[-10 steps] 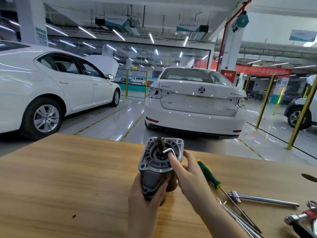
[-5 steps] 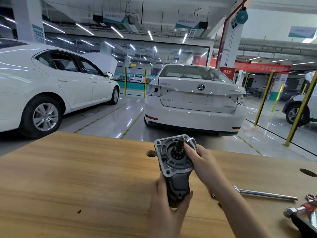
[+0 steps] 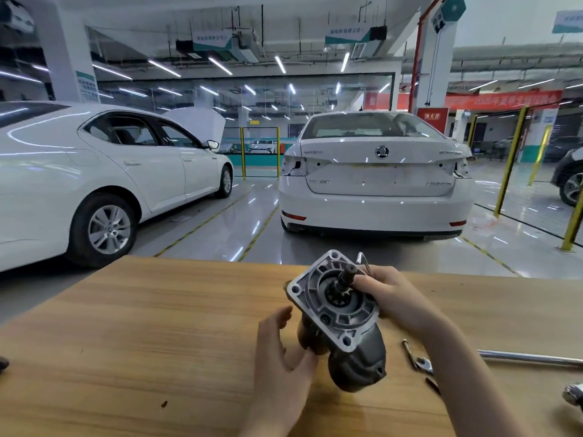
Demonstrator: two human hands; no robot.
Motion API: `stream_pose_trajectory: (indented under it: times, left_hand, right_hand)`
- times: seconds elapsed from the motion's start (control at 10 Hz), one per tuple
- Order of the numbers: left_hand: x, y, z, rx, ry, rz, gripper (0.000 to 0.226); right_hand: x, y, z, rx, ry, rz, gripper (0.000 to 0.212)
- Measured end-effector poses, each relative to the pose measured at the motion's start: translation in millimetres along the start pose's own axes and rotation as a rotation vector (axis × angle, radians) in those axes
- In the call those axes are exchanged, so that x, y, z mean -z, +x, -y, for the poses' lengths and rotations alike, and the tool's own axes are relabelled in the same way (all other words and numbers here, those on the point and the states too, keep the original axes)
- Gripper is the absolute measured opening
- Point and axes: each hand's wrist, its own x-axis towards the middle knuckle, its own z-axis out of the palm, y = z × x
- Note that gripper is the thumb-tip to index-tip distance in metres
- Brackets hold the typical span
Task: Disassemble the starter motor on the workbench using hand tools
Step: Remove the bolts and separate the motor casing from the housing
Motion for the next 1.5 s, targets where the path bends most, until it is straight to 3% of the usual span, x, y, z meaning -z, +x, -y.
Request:
stream_pose_trajectory:
  times: [0.1, 0.2, 0.3, 0.4, 0.6, 0.8, 0.9, 1.0, 1.1, 1.2, 1.5]
  left_hand:
    - [5.4, 10.7, 0.1, 0.056, -0.087, 0.253, 0.073]
    - [14.2, 25.8, -8.7, 0.066, -0.06, 0.533, 0.052]
    - [28.2, 45.3, -19.7, -0.044, 0.113, 0.635, 0.042]
    - [31.3, 58.2, -21.9, -0.078, 0.216, 0.718, 0.054]
    - [13.7, 58.5, 1.2, -0.079, 0.282, 0.655, 0.087]
    - [11.5, 47.1, 15.4, -0.084, 0.208, 0.515, 0.081]
    - [7.3, 44.0, 19.7, -0.119, 0.133, 0.45, 0.079]
    - [3.4, 37.3, 20.4, -0.06, 0.054, 0.388, 0.079]
    - [2.5, 34.6, 21.8, -0.04, 0.079, 0.353, 0.079]
    - [2.7, 31.3, 21.9, -0.043, 0.089, 0.333, 0.08]
    - [5.9, 25.3, 18.9, -0.031, 0.106, 0.354, 0.077]
  right_hand:
    - [-2.8, 2.2, 1.4, 0.013, 0.008, 0.066, 0.02]
    - [-3.8, 3.2, 4.1, 0.021, 0.054, 0.148, 0.023]
    - [-3.9, 3.2, 6.8, 0.029, 0.072, 0.205, 0.025]
    - [-2.0, 6.1, 2.6, 0.025, 0.09, 0.17, 0.018]
    - [0.3, 7.9, -6.6, -0.038, 0.149, 0.179, 0.038]
    - [1.6, 6.5, -4.0, 0.004, 0.177, 0.288, 0.027]
    - [4.8, -0.1, 4.3, 0.051, 0.068, 0.182, 0.028]
    - [13.5, -8.4, 7.3, 0.1, 0.04, -0.144, 0.052]
    - [14.5, -26.4, 5.8, 0.201, 0.11, -0.496, 0.048]
    - [4.5, -56.5, -8.5, 0.338, -0.069, -0.615, 0.047]
    - [-20.0, -91.9, -20.1, 0.57, -0.584, -0.476, 0.026]
